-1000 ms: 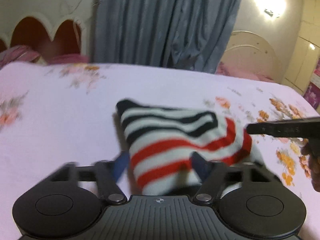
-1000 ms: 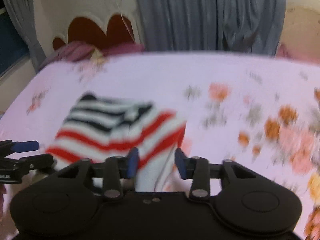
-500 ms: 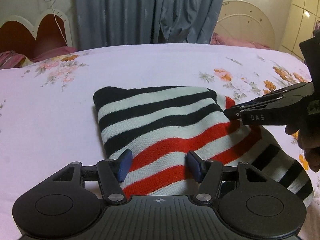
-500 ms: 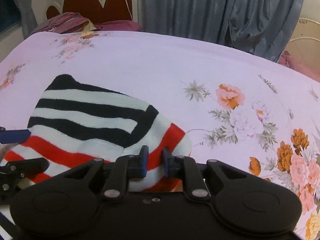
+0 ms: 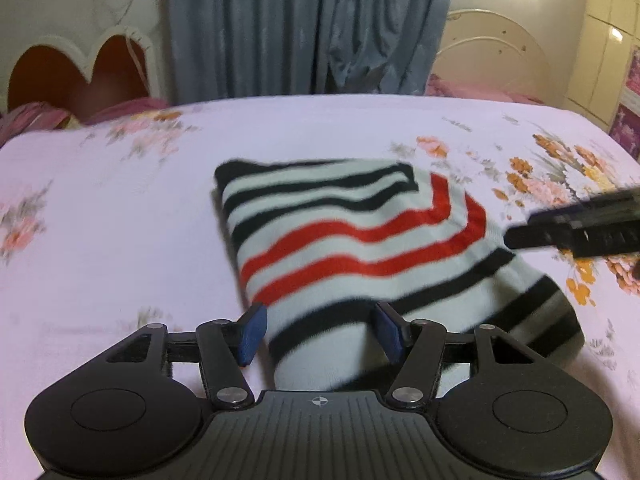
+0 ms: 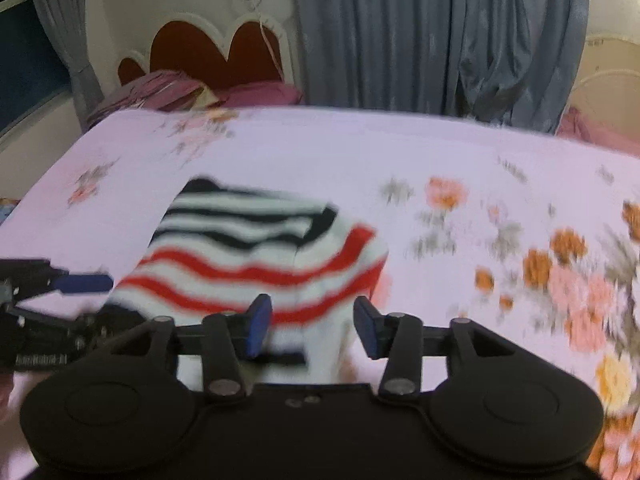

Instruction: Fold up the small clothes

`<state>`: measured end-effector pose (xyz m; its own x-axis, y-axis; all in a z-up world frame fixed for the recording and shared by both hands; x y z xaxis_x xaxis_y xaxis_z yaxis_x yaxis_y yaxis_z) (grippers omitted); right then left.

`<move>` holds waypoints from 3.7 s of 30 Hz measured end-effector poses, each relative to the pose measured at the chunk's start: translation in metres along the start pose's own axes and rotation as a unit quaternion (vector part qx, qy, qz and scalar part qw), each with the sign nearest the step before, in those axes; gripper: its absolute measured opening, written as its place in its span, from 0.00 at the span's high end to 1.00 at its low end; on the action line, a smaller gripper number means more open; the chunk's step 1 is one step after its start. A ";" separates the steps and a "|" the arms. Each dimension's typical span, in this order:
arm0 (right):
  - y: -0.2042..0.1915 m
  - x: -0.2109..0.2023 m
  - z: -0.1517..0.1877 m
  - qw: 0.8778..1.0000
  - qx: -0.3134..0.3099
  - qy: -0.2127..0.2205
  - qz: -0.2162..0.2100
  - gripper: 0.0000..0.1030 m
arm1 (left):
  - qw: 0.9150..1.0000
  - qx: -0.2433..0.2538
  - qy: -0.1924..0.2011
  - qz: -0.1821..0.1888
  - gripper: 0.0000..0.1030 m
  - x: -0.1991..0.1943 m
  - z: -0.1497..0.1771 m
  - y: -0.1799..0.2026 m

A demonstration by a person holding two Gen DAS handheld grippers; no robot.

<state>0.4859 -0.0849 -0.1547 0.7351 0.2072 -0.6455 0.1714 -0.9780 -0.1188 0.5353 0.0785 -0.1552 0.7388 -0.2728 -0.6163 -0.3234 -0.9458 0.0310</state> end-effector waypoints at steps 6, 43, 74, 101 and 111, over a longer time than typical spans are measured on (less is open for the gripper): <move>-0.004 0.014 0.031 0.998 0.027 -0.053 -0.018 0.64 | 1.000 -0.009 -0.008 -0.003 0.42 -0.002 0.018 0.004; -0.010 -0.021 0.085 0.998 -0.012 -0.054 0.024 0.83 | 0.997 -0.070 -0.020 -0.018 0.43 -0.031 0.075 0.005; 0.004 -0.196 0.114 0.997 -0.002 0.067 0.033 0.04 | 0.992 -0.069 0.072 -0.074 0.00 -0.191 0.092 0.108; -0.025 -0.329 0.126 0.988 -0.041 0.137 0.053 0.01 | 0.979 -0.075 0.159 -0.099 0.00 -0.336 0.096 0.158; -0.026 -0.334 0.124 0.987 -0.044 0.143 0.056 0.01 | 0.979 -0.073 0.165 -0.100 0.00 -0.338 0.093 0.161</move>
<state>0.1544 -0.1318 -0.0298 0.9055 0.1088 -0.4102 0.1257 -0.9920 0.0143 0.1785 0.0349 -0.0149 0.9368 -0.0994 -0.3354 -0.0830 -0.9946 0.0628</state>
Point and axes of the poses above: each gripper's, at about its wrist camera, not at the fingertips, and x roughly the way its jaws point, y to its right, z to its underside, the point moved 9 cm from there along x, roughly the way its jaws point, and after that the axes turned 7 degrees about y, right-handed, at the moved point
